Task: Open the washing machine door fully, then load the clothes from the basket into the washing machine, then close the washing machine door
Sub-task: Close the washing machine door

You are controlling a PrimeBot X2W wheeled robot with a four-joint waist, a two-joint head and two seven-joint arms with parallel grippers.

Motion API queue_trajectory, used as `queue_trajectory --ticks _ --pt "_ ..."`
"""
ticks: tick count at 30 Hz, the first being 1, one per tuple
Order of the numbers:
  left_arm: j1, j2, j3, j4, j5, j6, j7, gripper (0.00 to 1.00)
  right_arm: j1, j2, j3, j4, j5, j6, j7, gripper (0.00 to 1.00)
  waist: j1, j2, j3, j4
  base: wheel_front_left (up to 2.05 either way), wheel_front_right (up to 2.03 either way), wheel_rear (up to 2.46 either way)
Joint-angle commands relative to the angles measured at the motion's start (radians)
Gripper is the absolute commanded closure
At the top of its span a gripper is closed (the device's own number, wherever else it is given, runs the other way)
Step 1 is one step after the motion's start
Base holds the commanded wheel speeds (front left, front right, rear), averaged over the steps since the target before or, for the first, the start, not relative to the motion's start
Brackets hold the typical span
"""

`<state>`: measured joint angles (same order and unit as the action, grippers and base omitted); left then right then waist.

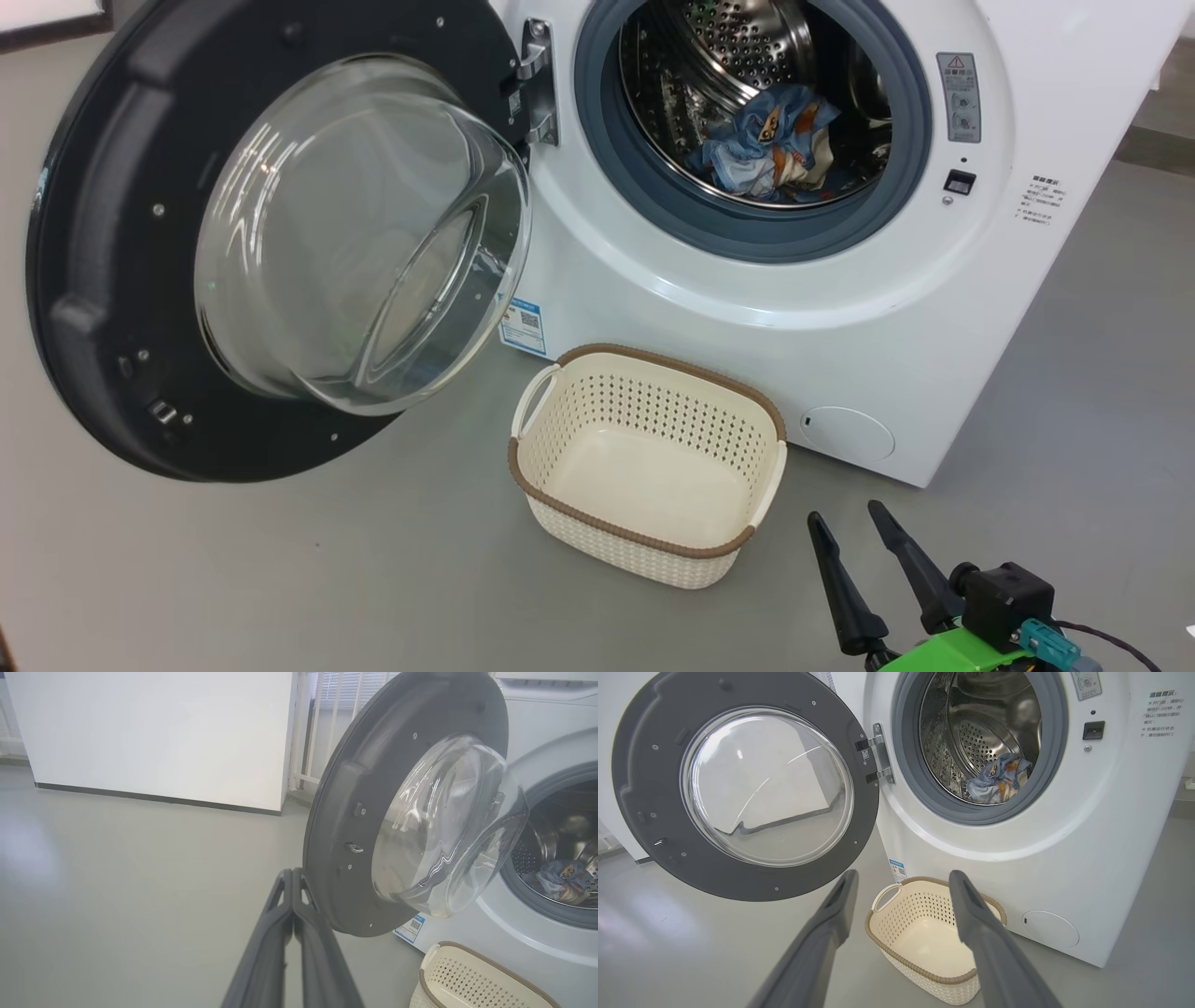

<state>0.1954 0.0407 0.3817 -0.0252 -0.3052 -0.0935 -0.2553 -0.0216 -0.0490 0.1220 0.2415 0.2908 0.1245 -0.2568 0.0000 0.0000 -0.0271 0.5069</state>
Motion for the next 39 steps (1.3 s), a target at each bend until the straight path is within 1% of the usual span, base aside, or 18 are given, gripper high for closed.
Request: queue_trajectory --ticks 1,4,9,15,17,21,29,35,39 --pt "-0.062 0.024 0.047 -0.025 0.003 -0.007 -0.006 1.00 -0.014 -0.001 0.024 -0.026 0.002 0.006 -0.005 0.00 0.0000 0.0000 -0.002 -0.002 0.00 0.00 0.00" --pt "-0.110 0.065 0.078 -0.024 -0.006 -0.022 -0.006 1.00 -0.010 -0.001 0.019 -0.030 0.005 0.006 -0.005 0.00 0.0000 0.0000 -0.005 -0.004 0.00 0.00 0.00" --pt "-0.174 0.136 0.093 -0.023 -0.017 -0.032 -0.006 1.00 0.008 -0.001 0.009 -0.043 0.009 0.006 -0.005 0.00 0.0000 0.0000 -0.007 -0.007 0.00 0.00 0.00" --pt "-0.263 0.206 0.113 0.057 -0.083 -0.035 -0.006 1.00 0.017 -0.001 0.004 -0.050 0.004 0.006 -0.005 0.00 0.0000 0.0000 0.001 -0.028 0.00 0.00 0.00" --pt "-0.281 0.214 0.120 0.076 -0.104 -0.035 -0.006 1.00 0.016 -0.001 0.003 -0.050 0.001 0.006 -0.005 0.00 0.0000 0.0000 0.004 -0.033 0.00 0.00 0.00" --pt "-0.355 0.249 0.146 0.164 -0.220 -0.036 0.007 1.00 0.010 -0.001 0.004 -0.050 -0.005 0.006 -0.005 0.00 0.0000 0.0000 0.016 -0.052 0.00 0.00 0.00" --pt "-0.474 0.336 0.175 0.296 -0.505 -0.037 0.104 1.00 -0.006 -0.001 0.003 -0.047 -0.023 0.006 -0.005 0.00 0.0000 0.0000 0.046 -0.086 0.00 0.00 0.00" --pt "-0.570 0.377 0.229 0.411 -0.744 -0.037 0.217 1.00 -0.015 -0.001 0.003 -0.047 -0.034 0.006 -0.005 0.00 0.0000 0.0000 0.066 -0.104 0.00 0.00 0.00" --pt "-0.627 0.407 0.273 0.496 -0.883 -0.037 0.306 1.00 -0.028 -0.001 0.006 -0.046 -0.045 0.006 -0.005 0.00 0.0000 0.0000 0.084 -0.122 0.00 0.00 0.00"
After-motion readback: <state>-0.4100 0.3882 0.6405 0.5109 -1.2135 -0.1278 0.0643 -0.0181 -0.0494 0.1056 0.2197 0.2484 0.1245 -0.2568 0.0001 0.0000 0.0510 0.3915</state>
